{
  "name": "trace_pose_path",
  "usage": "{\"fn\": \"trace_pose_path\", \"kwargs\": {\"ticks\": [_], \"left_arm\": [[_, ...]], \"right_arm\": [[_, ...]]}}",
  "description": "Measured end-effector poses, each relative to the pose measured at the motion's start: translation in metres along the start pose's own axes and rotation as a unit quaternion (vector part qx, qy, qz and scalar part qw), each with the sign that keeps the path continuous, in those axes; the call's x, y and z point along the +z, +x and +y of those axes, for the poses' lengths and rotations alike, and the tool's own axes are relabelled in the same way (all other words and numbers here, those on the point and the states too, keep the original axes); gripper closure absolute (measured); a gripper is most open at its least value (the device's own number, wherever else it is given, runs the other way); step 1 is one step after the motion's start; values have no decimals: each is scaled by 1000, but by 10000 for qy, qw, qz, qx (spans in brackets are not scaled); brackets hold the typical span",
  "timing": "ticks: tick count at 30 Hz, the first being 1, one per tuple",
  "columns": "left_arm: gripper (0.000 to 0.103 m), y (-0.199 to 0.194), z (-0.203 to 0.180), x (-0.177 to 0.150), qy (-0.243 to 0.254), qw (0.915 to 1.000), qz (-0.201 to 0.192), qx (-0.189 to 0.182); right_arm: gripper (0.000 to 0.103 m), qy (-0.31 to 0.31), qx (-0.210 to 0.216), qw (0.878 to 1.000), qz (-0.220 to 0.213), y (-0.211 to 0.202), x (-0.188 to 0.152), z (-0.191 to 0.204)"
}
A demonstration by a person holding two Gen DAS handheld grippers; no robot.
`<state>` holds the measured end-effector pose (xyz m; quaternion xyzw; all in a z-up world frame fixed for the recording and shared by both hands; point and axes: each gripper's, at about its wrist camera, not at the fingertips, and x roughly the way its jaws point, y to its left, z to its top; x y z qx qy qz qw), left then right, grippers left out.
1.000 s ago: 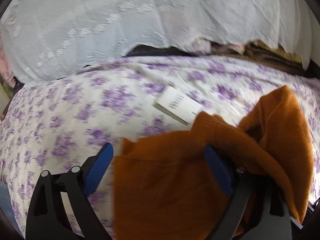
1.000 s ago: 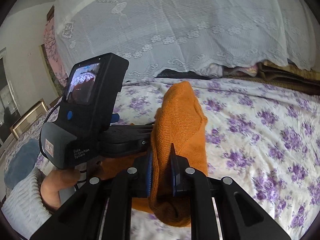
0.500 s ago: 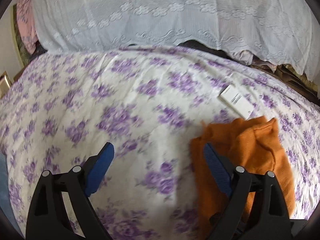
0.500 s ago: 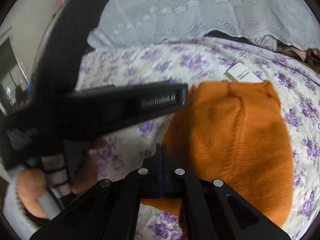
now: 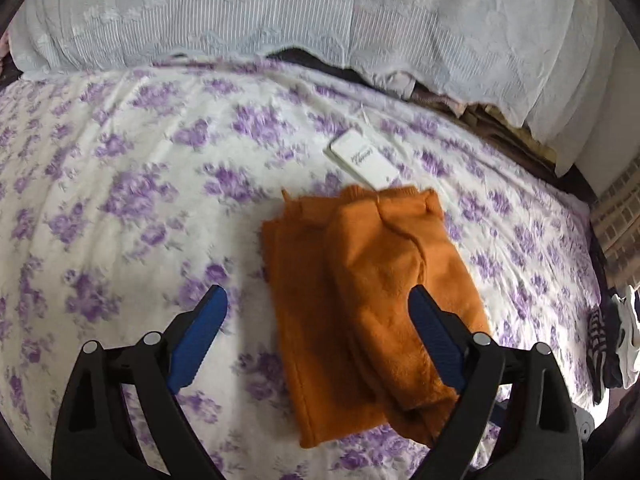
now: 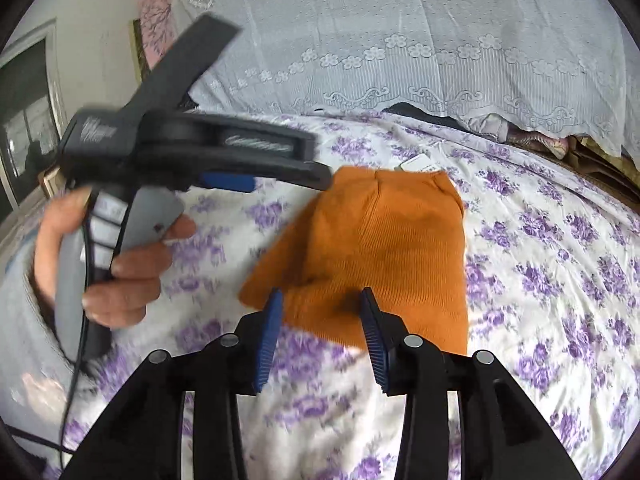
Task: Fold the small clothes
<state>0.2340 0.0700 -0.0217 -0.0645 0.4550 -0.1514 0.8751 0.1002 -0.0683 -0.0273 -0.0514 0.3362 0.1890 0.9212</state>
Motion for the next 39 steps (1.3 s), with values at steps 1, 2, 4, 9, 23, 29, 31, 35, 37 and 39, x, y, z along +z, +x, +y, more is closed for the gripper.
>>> {"fn": "trace_pose_path", "kwargs": {"ticks": [1,2,4,9,23,29,31,35,37,39], "left_arm": [[14,7,0,-1,-45,9999,116,23],[14,13,1,-3,-122,9997,218,-12],[14,19,3,-4,-252,9989,312,-233],[14,11,-12,0,-177,9975,177,-659],[46,40,-10,-5,-462,9876,703,-1324],[82,47,3,0,-767,9833,595,-1541],[92,40,6,4,-788,9847,401,-1502],[94,12,14,12,-722,9882,-61,-1350],[94,1,18,14,-679,9903,-187,-1197],[94,0,29,12,-680,9928,-187,-970]], "right_arm": [[59,-112,-73,9999,-30,2,-2,3],[56,-206,-123,9997,-54,4,-2,6],[53,-351,-215,9991,-77,9,-2,11],[48,-549,-330,9978,-157,9,-3,13],[49,-634,-479,9967,-181,15,-2,7],[90,-839,-799,9933,-38,30,1,12],[91,-683,-707,9951,-64,30,10,9],[92,-445,-388,9977,-320,18,31,17],[92,-430,-245,9981,-357,18,38,25],[92,-428,-112,9986,-277,27,39,33]]}}
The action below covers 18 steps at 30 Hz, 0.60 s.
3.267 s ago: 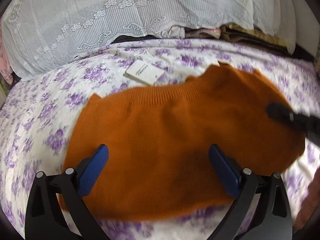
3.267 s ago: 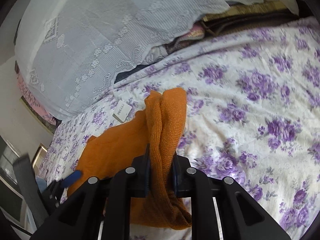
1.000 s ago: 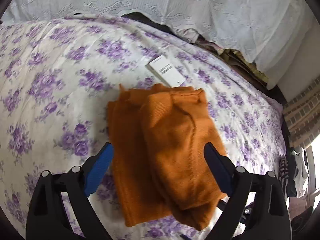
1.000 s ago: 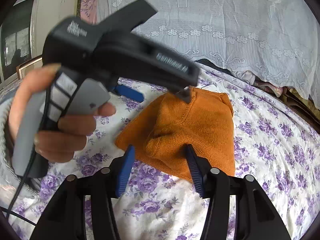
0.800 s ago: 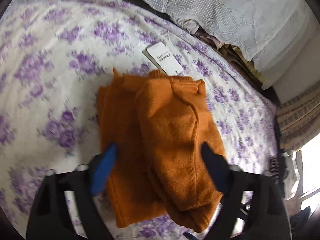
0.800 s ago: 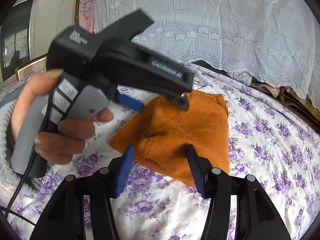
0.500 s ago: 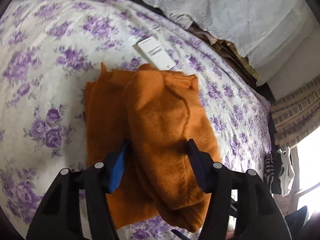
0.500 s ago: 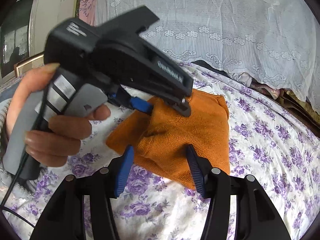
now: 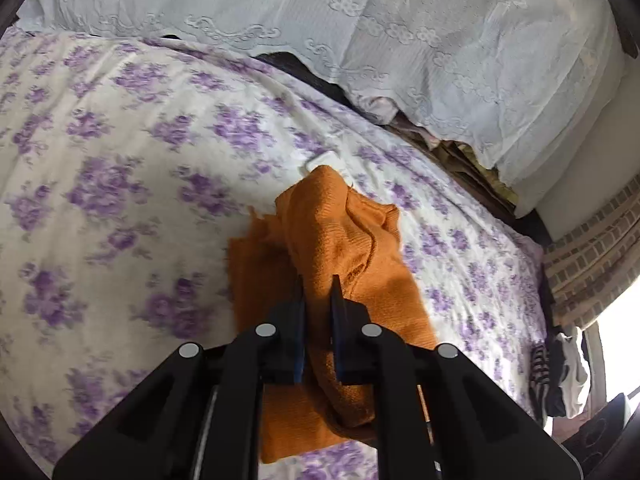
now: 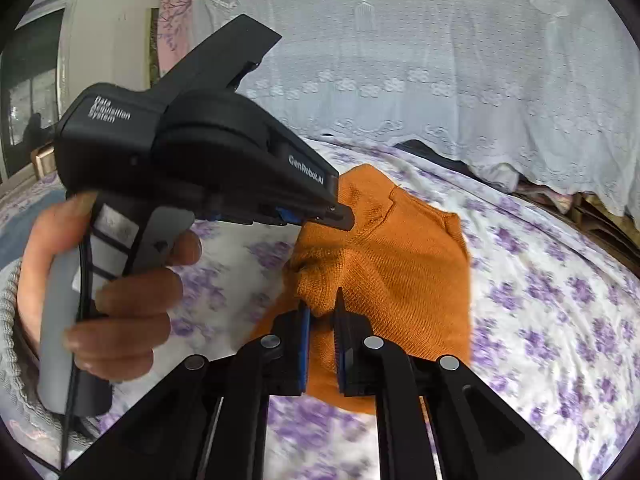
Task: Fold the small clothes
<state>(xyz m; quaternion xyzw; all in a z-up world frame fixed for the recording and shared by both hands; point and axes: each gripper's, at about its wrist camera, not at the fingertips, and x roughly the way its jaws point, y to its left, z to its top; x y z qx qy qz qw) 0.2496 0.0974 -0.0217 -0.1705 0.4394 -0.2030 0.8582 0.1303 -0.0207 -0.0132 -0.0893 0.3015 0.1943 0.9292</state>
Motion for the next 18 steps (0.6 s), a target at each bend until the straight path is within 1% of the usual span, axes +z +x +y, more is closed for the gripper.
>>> {"fn": "trace_pose_path", "kwargs": {"ticks": [2,4,5,6,9,11,14,17,18], "left_arm": [[93,8,14,-3,-71,9996,138,237],[93,27,29,-8,-167,9978,435,481],[92,35,33,-10,-164,9967,536,587],[90,42,34,-12,-135,9960,560,684],[88,42,26,-13,135,9951,459,869],[86,40,23,-13,199,9945,406,940],[85,22,23,-11,123,9964,247,805],[84,4,15,-9,244,9954,-30,923],[84,-3,10,-9,309,9956,-92,884]], "right_arm": [[92,10,132,9997,200,13,-3,7],[92,45,184,9978,636,37,-12,11],[92,97,198,9966,797,47,-18,10],[92,151,224,9960,856,54,-25,8],[92,259,270,9956,860,51,-24,4],[91,346,387,9950,856,47,-24,1],[88,595,648,9931,777,28,-25,-10],[88,749,768,9929,507,1,-20,-28],[88,799,749,9931,419,-7,-17,-35]]}}
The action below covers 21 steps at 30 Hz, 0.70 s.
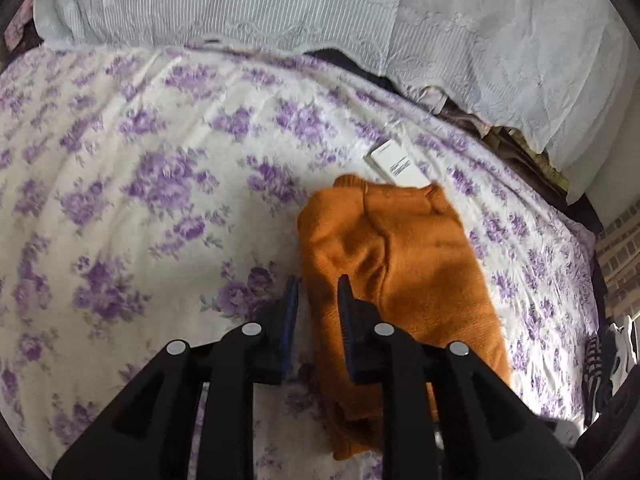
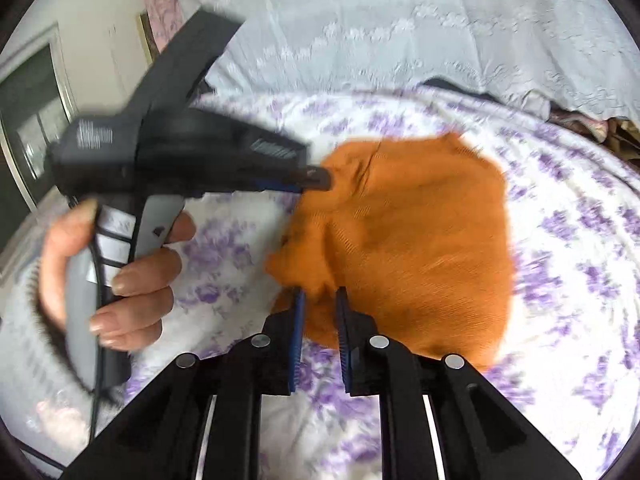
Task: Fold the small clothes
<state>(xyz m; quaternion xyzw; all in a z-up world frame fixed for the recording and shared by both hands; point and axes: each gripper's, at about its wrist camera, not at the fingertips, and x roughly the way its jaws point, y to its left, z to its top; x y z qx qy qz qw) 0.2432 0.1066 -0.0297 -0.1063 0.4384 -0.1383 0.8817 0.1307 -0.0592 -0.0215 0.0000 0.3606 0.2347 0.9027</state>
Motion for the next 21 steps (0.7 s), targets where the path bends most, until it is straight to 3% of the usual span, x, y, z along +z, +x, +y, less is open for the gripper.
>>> {"fn": "trace_pose_path", "kwargs": {"ticks": [5,7,10,12,15,17,21], "left_arm": [[65,-7,-32,-10,535,9984,-7,-194],[65,-1,-43,-20,795,9967,76,-123],[62,22,-47,-33,816,9960,355,76],[59,32,-46,-38,873,9954,330,236],[59,30,-50,-40,947,9947,264,305],[59,26,-50,-39,884,9954,225,278],[56,28,-52,-42,981,9944,224,318]], "right_arm": [[89,614,-323,9973,-244,-14,27,-46],[95,777,-386,9961,-171,-2,36,-60],[97,826,-404,9956,154,28,41,-71],[98,929,-464,9940,353,48,37,-80],[101,1028,-364,9937,263,52,29,-84],[101,1195,-165,9925,182,46,36,-93],[98,1362,-232,9902,198,53,55,-113]]}}
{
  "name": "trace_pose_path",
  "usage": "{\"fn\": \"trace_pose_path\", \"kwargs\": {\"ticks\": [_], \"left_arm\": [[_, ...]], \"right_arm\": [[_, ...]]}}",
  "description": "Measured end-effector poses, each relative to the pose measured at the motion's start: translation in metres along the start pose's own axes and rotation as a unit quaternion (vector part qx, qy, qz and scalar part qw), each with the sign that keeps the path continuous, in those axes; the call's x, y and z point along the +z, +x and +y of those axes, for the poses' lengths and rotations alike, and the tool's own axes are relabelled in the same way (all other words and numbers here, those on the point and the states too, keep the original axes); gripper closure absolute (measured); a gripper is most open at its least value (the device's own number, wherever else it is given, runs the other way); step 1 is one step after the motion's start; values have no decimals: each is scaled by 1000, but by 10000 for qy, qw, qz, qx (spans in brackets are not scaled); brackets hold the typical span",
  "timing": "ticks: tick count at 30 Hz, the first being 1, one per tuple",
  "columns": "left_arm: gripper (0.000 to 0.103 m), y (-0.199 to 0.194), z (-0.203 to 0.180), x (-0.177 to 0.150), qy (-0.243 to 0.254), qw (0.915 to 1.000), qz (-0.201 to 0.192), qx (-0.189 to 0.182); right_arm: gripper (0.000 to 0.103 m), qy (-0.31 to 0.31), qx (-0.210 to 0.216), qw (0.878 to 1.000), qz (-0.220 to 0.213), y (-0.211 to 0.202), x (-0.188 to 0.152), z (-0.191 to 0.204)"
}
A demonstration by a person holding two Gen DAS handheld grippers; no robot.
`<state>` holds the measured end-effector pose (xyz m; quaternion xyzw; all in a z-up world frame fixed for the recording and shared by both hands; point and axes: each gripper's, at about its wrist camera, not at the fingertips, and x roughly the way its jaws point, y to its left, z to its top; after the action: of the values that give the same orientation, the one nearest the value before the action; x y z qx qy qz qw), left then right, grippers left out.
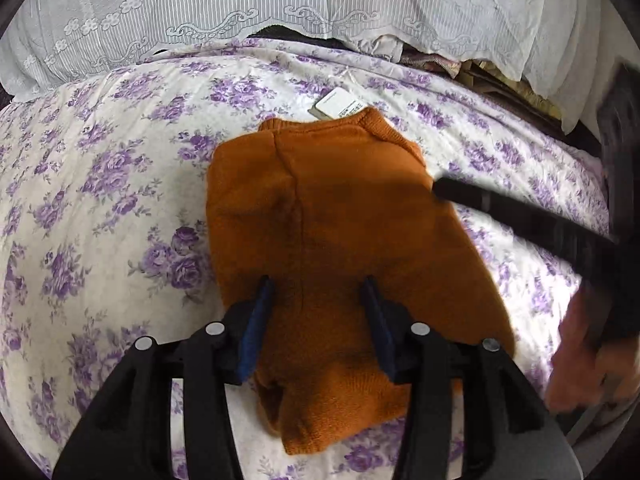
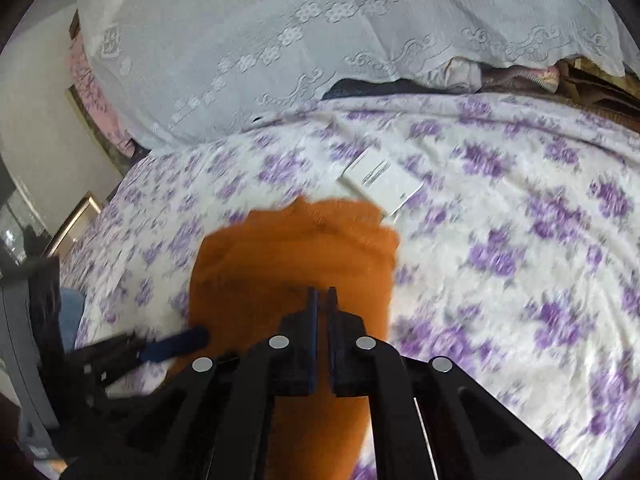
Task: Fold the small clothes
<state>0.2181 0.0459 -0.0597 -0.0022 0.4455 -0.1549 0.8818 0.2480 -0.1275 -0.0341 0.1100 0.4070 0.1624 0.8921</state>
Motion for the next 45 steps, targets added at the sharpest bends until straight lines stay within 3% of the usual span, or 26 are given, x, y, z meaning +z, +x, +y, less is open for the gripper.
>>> {"fn": "trace_pose_path", "kwargs": {"ticks": [2,5,10,13,16,18,20,24,27,29,31,32,36,41,45], "left_arm": [[55,2,0,-1,11,10000,-44,2],[54,4,-2,-2,91,9999,-113,58],[53,5,-2,-2,104,9998,-141,61],[51,6,-2,-2,115,9998,-152,72],[49,6,-3,-1,128,9997,-169,118],[46,6,-2,-1,111,9997,-175,137],[43,6,0,-1,79,9997,-176,152],[38,8,4,0,-8,9998,-152,126],[36,9,6,0,-59,9998,-143,121],[34,11,8,1,-108,9998,-128,99],[25,12,10,1,-181,9997,-95,109],[6,17,16,1,-333,9992,-25,235],[4,25,35,2,-843,9959,213,-267],[4,21,30,0,-710,9973,121,-106],[4,21,33,1,-794,9966,126,-188]], "right_arm": [[102,113,-14,9997,229,22,8,-7],[103,325,-79,9992,223,48,23,-19],[101,1130,-877,9896,-138,60,45,-68],[101,1228,-484,9909,-247,37,38,-80],[101,778,-249,9957,-427,10,26,-63],[101,544,-83,9981,-294,6,22,-50],[101,463,-27,9989,1,16,15,-39],[101,718,-305,9965,291,49,12,-45],[103,944,-156,9951,240,72,28,-53],[103,824,-351,9958,206,80,39,-52],[103,1035,-436,9930,369,94,44,-66],[103,1171,-301,9920,363,94,44,-73],[102,930,-328,9950,125,64,38,-64],[102,330,-177,9987,-334,6,24,-40],[99,-118,103,9997,-203,-9,0,-13]]}}
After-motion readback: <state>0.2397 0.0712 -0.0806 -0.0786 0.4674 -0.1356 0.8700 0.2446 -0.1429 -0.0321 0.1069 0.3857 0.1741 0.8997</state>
